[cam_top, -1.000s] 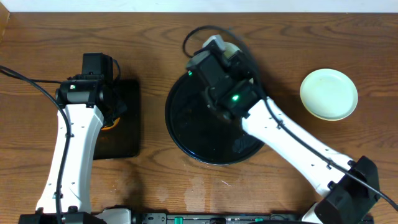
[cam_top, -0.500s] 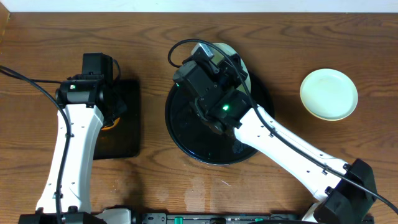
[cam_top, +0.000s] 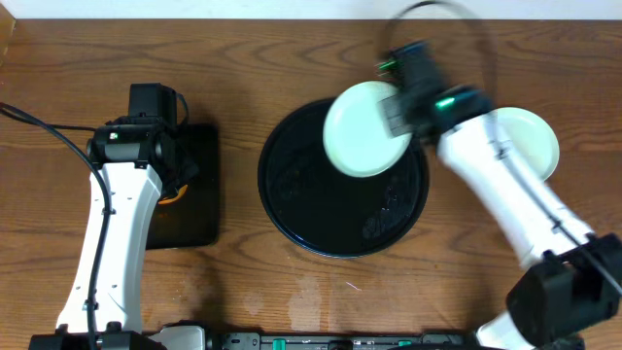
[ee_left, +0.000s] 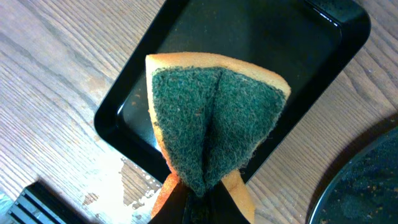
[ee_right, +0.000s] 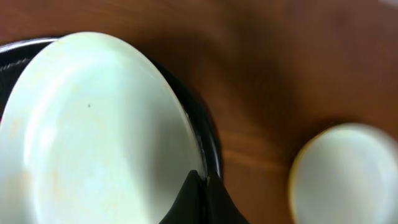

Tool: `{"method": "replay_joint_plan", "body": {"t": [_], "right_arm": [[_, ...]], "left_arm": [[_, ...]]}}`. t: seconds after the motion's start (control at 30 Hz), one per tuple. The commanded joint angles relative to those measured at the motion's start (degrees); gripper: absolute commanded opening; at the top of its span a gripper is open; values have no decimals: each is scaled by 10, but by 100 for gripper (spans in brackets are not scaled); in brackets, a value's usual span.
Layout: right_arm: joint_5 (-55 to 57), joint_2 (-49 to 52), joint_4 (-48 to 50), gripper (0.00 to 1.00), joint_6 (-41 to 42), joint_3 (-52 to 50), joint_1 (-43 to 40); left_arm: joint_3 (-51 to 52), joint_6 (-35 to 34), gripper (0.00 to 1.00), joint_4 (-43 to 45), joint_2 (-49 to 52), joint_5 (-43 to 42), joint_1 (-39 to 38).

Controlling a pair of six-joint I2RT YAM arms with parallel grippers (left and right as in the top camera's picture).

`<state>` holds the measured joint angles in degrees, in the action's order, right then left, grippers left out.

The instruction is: Clean dirty plates on tray and stack at the side

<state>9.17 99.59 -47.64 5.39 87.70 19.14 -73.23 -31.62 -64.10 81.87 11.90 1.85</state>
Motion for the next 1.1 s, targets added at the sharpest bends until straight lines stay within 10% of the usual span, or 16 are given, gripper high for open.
{"method": "replay_joint_plan", "body": {"t": [0.0,0.33,0.77,0.93,1.07], "right_arm": [[-184,-16,-20,1,42,5,-102],[-169,-16,-61,1,21,-19,-356],[-124,-14,84,1,55,-121,-457],[-181,-14,86,52,54,-127,-456],[-337,-14,71,56,30,-127,-450]], "left_arm": [[4,3,8,-1,-2,0,2],[4,3,8,-1,-2,0,2],[4,3,8,-1,-2,0,2],[4,3,8,-1,-2,0,2],[4,3,8,3,-2,0,2]]}}
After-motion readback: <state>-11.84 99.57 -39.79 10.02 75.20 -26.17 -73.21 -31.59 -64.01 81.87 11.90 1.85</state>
